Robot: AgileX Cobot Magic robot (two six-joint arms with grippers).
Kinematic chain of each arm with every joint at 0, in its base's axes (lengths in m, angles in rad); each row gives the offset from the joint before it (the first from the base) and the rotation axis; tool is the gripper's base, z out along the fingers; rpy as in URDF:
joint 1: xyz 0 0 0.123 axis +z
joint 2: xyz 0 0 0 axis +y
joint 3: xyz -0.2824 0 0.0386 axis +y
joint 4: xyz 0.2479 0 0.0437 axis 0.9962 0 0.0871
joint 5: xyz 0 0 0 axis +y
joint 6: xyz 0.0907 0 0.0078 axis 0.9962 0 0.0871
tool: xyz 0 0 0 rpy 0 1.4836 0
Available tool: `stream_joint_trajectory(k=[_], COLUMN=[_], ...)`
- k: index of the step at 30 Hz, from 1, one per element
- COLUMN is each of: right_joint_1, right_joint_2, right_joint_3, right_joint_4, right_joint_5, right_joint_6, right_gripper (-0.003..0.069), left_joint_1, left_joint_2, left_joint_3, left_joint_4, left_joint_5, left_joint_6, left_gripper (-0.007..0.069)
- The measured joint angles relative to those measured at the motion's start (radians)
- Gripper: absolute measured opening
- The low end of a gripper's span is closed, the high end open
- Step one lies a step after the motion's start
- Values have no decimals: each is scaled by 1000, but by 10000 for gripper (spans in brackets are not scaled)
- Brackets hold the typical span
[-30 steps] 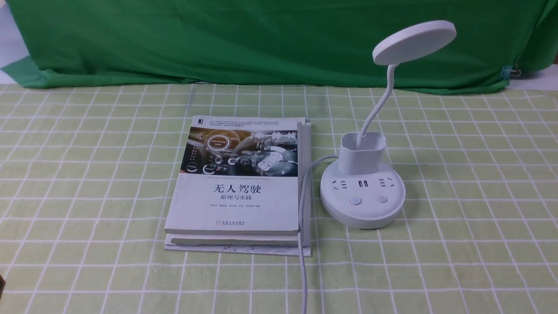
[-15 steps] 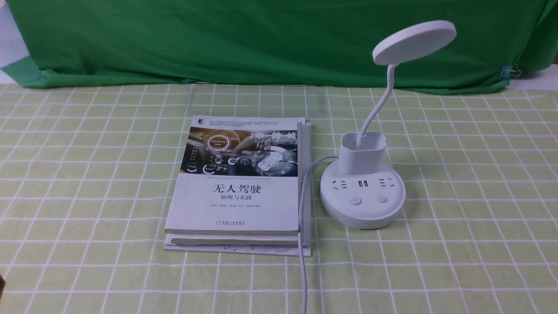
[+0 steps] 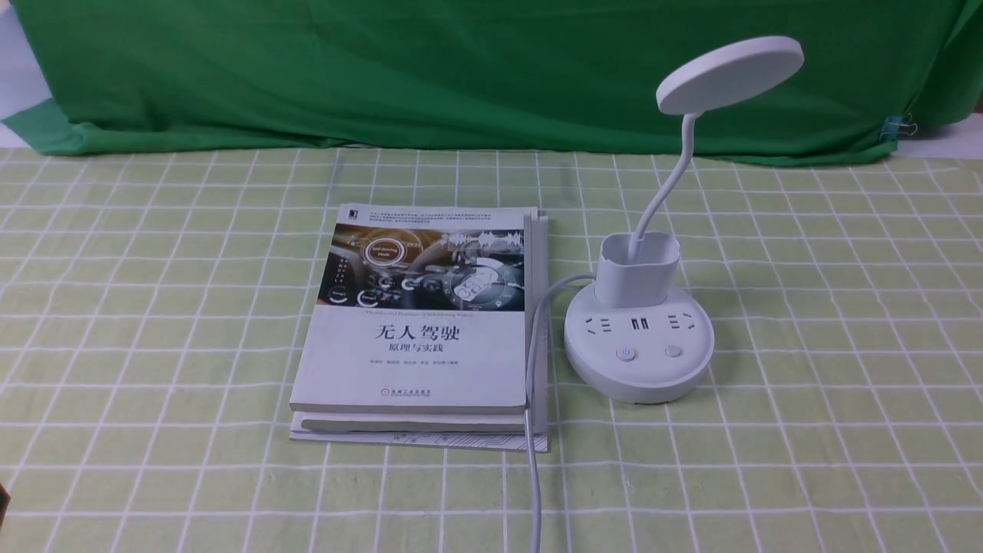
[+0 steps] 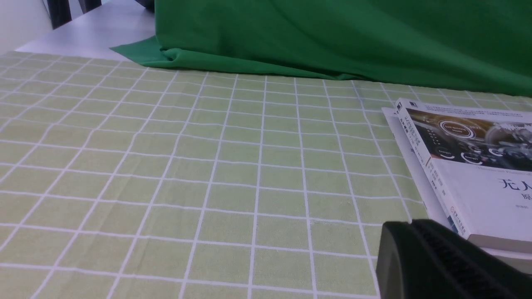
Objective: Turn on the table lamp on the green coffee tablecloth with your hand.
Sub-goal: 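Press the button on the base of the white desk lamp with the right gripper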
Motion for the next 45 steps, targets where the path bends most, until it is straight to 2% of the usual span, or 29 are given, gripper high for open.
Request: stream_joint_trajectory(k=[24, 28, 35, 41, 43, 45], right_joint_1=[0, 0, 0, 1, 9, 30], right_joint_2=[0, 0, 0, 0, 15, 71], right_joint_3=[0, 0, 0, 0, -24, -97], right_joint_4=[0, 6, 62, 65, 65, 66], right_joint_5=[-1, -60, -278, -328, -263, -156], right_joint_6=[0, 17, 399, 537, 540, 482], right_gripper=[239, 239, 239, 221, 179, 124], left_joint_1=[0, 0, 0, 0, 0, 0], left_joint_2=[0, 0, 0, 0, 0, 0], left_joint_3=[0, 0, 0, 0, 0, 0], left_joint_4=[0, 0, 0, 0, 0, 0], left_joint_5=[0, 0, 0, 0, 0, 0], left_joint_6=[0, 0, 0, 0, 0, 0], left_gripper=[3, 3, 3, 3, 3, 3])
